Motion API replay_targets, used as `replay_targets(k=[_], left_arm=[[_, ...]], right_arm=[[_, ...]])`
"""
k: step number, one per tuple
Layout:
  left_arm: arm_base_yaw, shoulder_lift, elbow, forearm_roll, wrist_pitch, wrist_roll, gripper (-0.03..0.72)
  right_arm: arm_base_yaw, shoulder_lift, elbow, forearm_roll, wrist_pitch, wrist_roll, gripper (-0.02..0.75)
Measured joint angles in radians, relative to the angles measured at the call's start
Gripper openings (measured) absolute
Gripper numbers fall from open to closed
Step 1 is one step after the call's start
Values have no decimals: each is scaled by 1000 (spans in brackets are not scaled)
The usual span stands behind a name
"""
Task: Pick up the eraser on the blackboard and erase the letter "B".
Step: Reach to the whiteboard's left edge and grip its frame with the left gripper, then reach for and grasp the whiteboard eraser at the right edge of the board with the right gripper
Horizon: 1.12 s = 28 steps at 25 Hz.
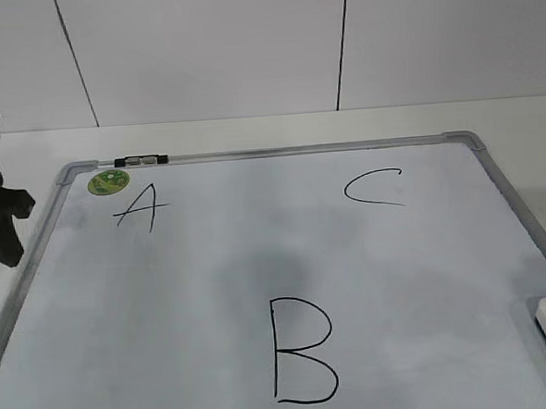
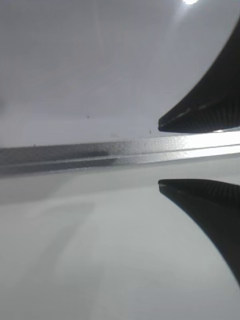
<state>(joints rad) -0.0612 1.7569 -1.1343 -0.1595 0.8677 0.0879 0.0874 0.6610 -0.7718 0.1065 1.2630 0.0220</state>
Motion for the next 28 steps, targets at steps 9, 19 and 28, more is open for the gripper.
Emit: replay_targets(k=[9,19,28], left_arm=[[-21,54,-2,42,-55,-8,240],[-21,114,-3,43,-75,-8,237],[-21,127,-7,46,-77,-9,177]], right_arm=[[0,0,0,0,0,0,569],[0,0,0,0,0,0,569],[0,0,0,0,0,0,569]])
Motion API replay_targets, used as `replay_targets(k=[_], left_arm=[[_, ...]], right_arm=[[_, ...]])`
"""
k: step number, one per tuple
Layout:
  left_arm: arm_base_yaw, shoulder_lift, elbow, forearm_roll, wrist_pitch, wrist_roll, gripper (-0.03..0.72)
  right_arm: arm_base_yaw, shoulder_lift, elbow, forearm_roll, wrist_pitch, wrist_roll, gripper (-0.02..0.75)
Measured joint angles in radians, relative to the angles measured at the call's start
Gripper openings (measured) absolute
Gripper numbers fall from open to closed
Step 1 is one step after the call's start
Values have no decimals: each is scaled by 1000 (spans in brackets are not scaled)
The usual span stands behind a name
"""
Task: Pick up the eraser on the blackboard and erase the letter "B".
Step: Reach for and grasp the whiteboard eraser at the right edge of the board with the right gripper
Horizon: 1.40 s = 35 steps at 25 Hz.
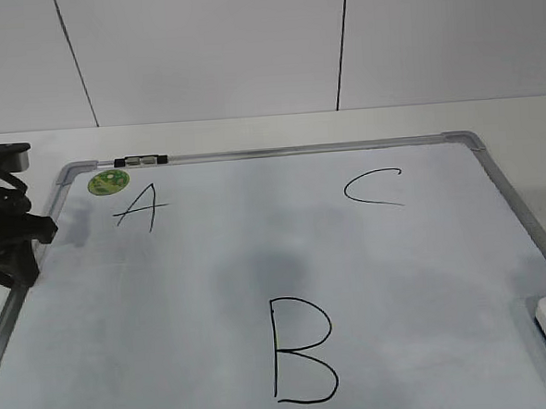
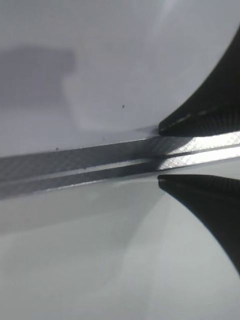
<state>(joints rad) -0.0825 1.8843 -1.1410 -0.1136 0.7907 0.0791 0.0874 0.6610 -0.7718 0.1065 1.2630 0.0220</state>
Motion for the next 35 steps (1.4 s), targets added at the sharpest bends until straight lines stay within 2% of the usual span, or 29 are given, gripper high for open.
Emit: replay_targets(k=[5,8,15,21,35], left_arm=[[0,0,-3,20,0,-2,84],[0,0,-3,20,0,-11,58],[0,0,-3,18,0,-20,54],[0,0,-3,12,0,-20,53],[0,0,-3,9,0,-20,53]], right_arm=[[0,0,0,0,0,0,568],[0,0,0,0,0,0,569],[0,0,0,-4,0,66,573],[0,22,-1,-40,0,144,659],[0,415,-1,-59,-24,151,669]])
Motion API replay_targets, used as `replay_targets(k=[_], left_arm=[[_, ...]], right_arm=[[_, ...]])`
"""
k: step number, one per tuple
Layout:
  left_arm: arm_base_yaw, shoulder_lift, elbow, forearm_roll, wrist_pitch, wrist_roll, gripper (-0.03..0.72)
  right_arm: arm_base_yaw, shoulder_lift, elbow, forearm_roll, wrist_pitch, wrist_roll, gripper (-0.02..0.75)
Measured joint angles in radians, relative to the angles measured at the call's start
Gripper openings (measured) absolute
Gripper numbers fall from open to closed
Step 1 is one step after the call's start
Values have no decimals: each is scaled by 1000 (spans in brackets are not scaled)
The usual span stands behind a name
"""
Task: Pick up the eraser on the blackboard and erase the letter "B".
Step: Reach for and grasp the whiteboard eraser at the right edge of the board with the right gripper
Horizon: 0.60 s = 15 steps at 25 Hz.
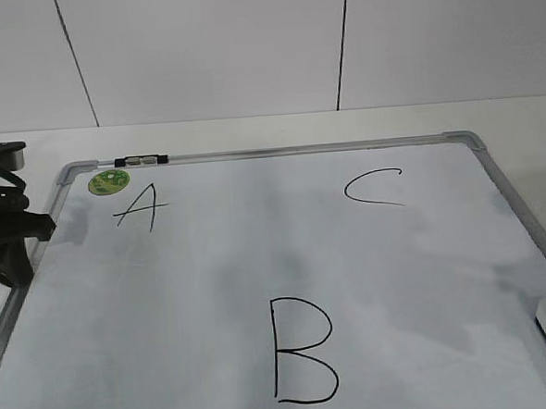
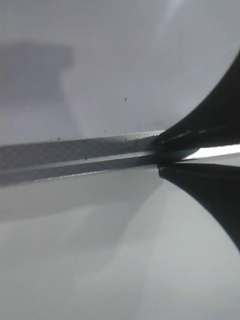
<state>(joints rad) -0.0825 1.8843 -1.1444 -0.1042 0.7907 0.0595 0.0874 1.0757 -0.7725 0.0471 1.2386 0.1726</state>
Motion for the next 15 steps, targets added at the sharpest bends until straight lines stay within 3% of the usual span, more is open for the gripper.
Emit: replay_targets(k=[10,15], left_arm=[[0,0,0,-2,0,0,53],[0,0,0,-2,0,0,53]], right_arm=[[0,159,-17,-83,-17,-13,597],[0,164,-23,-90,-18,-33,651]])
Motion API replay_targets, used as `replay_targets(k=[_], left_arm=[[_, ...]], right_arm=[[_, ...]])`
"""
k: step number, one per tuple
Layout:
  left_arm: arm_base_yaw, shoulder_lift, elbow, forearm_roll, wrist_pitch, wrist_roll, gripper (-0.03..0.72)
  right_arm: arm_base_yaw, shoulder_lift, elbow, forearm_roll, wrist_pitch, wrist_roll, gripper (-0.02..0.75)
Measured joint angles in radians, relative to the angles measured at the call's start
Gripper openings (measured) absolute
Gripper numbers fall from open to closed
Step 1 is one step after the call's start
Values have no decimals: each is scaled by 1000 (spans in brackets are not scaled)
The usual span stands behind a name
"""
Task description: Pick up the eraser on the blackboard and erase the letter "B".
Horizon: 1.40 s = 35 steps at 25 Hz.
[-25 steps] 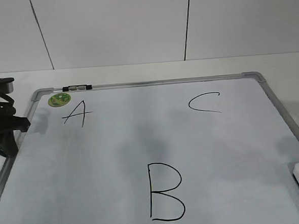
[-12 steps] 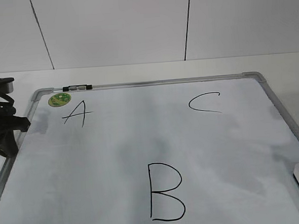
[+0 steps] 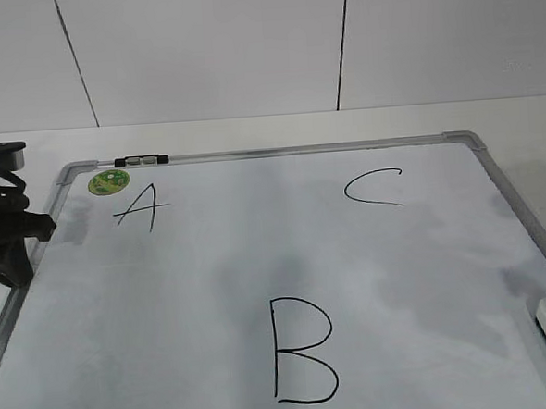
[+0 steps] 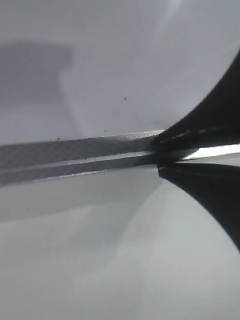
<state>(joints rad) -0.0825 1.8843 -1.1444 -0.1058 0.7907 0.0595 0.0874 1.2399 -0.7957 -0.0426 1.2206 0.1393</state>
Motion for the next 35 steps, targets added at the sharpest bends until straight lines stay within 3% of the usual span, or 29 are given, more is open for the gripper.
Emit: replay_targets(k=[17,35], left_arm=[[0,0,0,0,2,0,53],[0,0,-1,0,2,0,52]], right_arm=[[0,224,-14,51,-115,-22,671],[0,310,-16,56,-185,-25,668]])
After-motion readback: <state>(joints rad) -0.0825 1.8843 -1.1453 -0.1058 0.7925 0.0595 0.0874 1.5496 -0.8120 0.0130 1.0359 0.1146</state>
